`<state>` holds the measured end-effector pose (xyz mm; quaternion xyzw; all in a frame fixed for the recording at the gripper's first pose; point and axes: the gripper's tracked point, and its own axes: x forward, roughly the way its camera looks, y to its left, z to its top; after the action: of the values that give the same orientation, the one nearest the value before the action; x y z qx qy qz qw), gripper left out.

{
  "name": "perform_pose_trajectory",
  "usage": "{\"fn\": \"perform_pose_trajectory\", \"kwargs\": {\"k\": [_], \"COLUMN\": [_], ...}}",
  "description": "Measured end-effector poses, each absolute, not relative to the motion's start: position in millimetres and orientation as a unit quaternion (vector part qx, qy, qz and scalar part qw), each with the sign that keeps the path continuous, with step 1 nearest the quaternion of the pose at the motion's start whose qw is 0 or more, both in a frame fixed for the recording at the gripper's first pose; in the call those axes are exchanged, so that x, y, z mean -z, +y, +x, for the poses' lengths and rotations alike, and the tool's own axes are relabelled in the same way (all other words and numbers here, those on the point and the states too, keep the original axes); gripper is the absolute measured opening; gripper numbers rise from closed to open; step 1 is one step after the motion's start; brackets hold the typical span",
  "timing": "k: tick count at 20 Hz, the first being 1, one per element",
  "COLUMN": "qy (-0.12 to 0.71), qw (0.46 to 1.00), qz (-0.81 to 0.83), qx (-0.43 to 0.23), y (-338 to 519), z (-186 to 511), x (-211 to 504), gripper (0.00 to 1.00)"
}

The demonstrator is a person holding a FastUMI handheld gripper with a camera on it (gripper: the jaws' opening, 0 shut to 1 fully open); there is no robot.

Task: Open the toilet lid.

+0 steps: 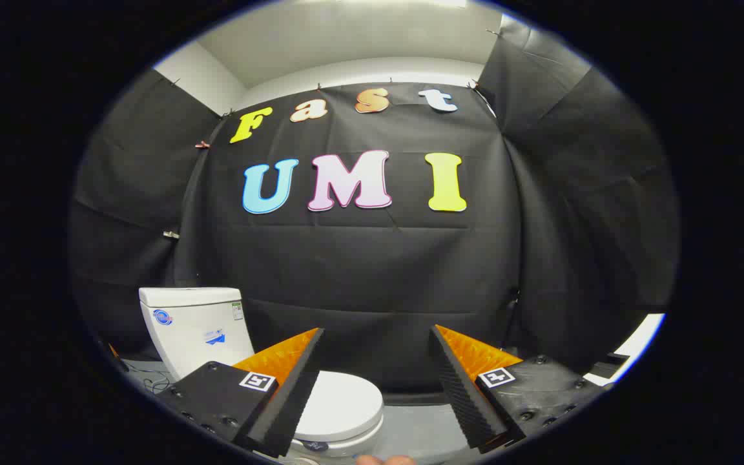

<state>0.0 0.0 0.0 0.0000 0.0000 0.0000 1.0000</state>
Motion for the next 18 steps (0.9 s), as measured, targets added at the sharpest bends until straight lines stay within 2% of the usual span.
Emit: {"fn": "perform_pose_trajectory", "kwargs": {"k": [18], "qy": [0.008], "qw": [1.000], "qz": [-0.005], "qx": [-0.024], "y": [14], "z": [-1], "x": [9], "gripper": [0.98]}}
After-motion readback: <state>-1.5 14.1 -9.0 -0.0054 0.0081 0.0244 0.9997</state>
